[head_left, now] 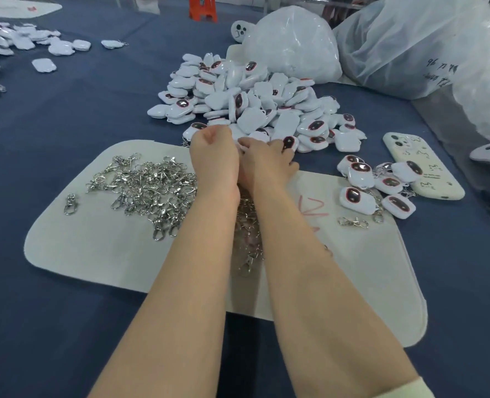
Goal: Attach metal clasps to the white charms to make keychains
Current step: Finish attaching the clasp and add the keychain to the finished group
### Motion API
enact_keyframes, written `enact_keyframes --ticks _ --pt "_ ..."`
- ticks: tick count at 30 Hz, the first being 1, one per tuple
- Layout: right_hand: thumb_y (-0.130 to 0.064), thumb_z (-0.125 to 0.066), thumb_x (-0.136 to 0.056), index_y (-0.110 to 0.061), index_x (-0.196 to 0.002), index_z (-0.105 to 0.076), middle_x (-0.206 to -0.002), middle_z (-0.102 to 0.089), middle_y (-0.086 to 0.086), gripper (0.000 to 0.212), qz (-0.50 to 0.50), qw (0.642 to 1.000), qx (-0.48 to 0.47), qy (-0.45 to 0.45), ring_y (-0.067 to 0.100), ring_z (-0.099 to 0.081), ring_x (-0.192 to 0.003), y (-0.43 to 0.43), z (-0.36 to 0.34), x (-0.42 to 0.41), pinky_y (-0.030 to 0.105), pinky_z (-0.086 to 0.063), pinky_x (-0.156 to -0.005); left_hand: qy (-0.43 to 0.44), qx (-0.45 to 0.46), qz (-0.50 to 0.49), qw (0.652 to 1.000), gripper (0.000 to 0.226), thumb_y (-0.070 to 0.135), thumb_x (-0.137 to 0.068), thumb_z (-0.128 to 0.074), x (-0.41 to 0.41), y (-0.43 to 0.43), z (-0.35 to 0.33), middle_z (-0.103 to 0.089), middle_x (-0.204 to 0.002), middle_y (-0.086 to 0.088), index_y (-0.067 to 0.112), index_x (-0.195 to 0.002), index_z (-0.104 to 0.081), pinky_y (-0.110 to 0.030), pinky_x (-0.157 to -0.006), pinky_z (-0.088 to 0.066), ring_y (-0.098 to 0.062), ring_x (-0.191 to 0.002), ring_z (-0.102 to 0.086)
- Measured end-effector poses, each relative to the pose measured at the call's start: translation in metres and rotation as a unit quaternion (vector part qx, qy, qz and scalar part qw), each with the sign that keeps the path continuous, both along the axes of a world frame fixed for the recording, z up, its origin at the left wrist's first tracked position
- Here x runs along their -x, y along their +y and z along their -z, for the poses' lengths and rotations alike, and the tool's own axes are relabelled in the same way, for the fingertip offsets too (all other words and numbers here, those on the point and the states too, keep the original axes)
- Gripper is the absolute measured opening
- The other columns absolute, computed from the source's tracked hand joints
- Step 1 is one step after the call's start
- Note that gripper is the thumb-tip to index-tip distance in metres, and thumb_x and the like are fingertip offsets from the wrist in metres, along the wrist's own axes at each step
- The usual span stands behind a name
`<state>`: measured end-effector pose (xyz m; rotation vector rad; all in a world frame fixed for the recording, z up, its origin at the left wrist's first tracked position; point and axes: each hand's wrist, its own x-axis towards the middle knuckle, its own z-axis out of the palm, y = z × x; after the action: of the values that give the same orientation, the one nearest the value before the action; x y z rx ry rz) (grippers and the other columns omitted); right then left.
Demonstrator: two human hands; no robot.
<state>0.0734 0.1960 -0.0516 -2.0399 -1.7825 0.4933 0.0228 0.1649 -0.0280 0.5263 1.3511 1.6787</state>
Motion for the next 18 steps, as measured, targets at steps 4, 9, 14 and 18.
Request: enact_keyframes --ticks 4,9,14,18 --pt "-0.028 -0.043 -0.095 -0.021 -0.115 -0.066 -0.131 -0.044 0.01 0.031 0.032 0.994 -0.078 0.065 0.03 -0.036 -0.122 0.001 0.005 0.006 0.037 -0.03 -0.1 0.04 0.005 -0.011 0.999 0.031 0.011 -0.092 -0.046 0.003 0.001 0.003 -0.05 -0.089 0.002 0.001 -0.119 -0.055 -0.018 -0.056 -0.038 -0.003 -0.068 -0.047" --pt "-0.013 -0.05 -0.091 -0.011 -0.094 -0.074 -0.095 -0.07 0.004 0.024 0.005 0.942 -0.124 0.311 0.018 -0.059 -0.091 -0.016 -0.023 -0.018 0.03 -0.047 -0.086 0.089 0.006 0.05 0.995 0.031 0.016 -0.092 -0.049 0.007 -0.013 0.001 -0.056 -0.102 0.001 0.008 -0.121 -0.057 -0.02 -0.07 -0.041 -0.006 -0.083 -0.052" --pt "-0.009 -0.053 -0.085 -0.017 -0.073 -0.07 -0.075 -0.069 0.007 0.023 -0.042 0.895 -0.036 0.442 0.022 -0.063 -0.071 -0.054 -0.04 -0.039 0.051 -0.054 -0.086 0.124 -0.004 0.174 0.977 0.011 0.012 -0.092 -0.051 0.001 -0.036 -0.004 -0.06 -0.085 -0.007 0.012 -0.085 -0.061 -0.036 -0.076 -0.045 -0.02 -0.078 -0.055" --pt "-0.012 -0.048 -0.087 -0.02 -0.073 -0.062 -0.088 -0.071 0.006 0.021 -0.01 0.931 -0.07 0.358 0.025 -0.067 -0.089 -0.071 -0.034 -0.05 0.048 -0.052 -0.088 0.156 -0.002 0.159 0.975 0.01 0.016 -0.093 -0.053 -0.002 -0.053 0.002 -0.068 -0.096 -0.01 0.015 -0.089 -0.062 -0.045 -0.088 -0.052 -0.027 -0.087 -0.066"
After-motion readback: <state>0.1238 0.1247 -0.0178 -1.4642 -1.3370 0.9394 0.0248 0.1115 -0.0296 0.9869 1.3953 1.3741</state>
